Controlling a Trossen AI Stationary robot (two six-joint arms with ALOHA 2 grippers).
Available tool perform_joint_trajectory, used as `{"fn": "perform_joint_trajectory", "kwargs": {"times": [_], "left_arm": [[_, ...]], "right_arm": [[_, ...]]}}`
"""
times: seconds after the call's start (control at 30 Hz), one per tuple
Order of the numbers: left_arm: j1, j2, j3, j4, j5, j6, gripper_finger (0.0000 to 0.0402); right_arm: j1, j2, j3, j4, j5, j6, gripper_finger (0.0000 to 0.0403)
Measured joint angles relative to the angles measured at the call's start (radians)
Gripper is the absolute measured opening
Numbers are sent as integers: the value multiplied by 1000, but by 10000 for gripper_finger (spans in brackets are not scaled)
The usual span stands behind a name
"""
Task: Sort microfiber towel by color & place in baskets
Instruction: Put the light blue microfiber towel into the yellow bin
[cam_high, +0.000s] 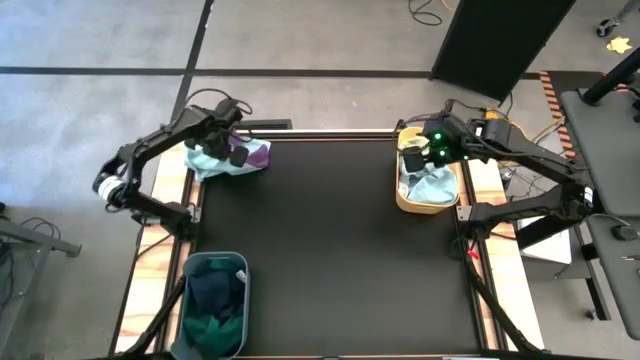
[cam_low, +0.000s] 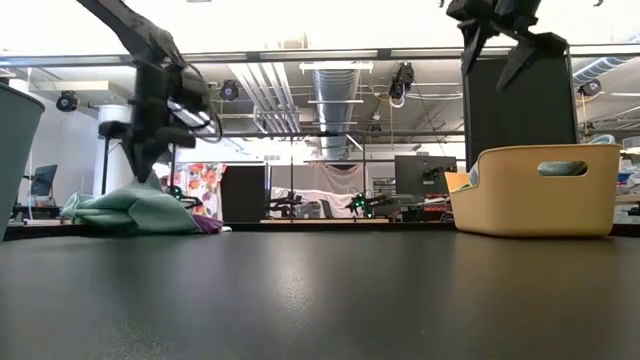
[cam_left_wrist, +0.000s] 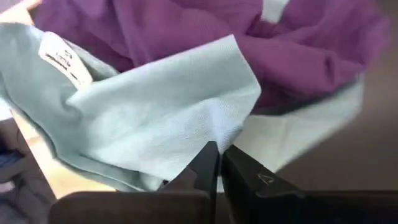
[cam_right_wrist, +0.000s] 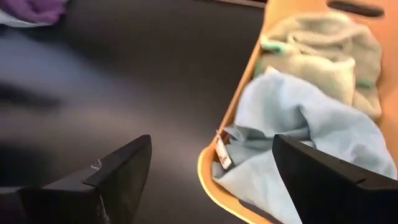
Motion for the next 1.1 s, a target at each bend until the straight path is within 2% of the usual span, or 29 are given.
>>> {"fn": "perform_joint_trajectory", "kwargs": {"times": [0.1, 0.27, 0.37, 0.43, 0.5, 0.6, 0.7, 0.87, 1.1], "left_arm": [[-23, -82, 5, -41, 24, 0, 1], [-141, -263, 5, -21, 274, -48, 0], [-265, -350, 5, -19, 395, -110, 0], [-370, -393, 6, 7, 422, -141, 0], [-483, -416, 6, 77, 421, -165, 0], [-615, -412, 6, 273, 413, -265, 0], [-669, -364, 6, 499, 391, -347, 0], [-677, -279, 6, 794, 395, -344, 0], [-677, -203, 6, 976, 412, -318, 0]], "right_arm": [[0, 0, 48, 15, 1, -75, 324], [17, 0, 80, 192, -18, -265, 328], [49, 0, 78, 367, -160, -394, 331], [76, 8, 74, 485, -233, -469, 330], [108, 26, 73, 574, -263, -553, 327], [148, 71, 73, 635, -308, -669, 319], [170, 136, 80, 658, -319, -694, 308], [181, 241, 105, 675, -315, -766, 291], [181, 354, 114, 805, -314, -811, 281]]}}
